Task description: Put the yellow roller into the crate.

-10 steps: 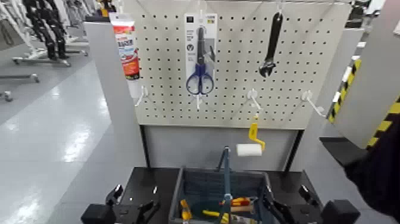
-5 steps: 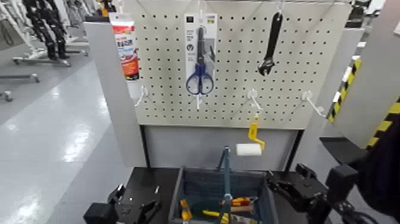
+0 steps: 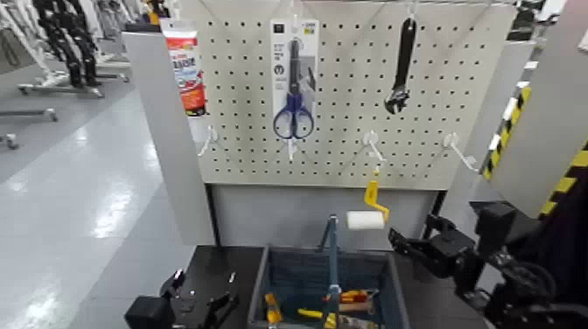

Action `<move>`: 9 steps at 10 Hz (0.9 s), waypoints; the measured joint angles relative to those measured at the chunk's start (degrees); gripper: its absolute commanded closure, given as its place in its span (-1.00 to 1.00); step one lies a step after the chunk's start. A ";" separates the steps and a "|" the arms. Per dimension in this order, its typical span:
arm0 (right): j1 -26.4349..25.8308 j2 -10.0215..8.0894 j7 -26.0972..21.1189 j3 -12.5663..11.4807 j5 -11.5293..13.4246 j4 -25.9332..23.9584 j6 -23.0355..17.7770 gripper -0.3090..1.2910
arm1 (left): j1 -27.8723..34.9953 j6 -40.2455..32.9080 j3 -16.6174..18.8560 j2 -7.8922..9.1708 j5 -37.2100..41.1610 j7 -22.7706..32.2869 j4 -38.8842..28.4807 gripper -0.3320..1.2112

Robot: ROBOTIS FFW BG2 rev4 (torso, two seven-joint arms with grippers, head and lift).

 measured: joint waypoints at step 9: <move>-17.99 -4.48 10.73 9.59 -2.10 18.15 -2.53 -0.46 | -0.20 0.03 0.00 -0.09 0.00 0.00 0.14 -0.42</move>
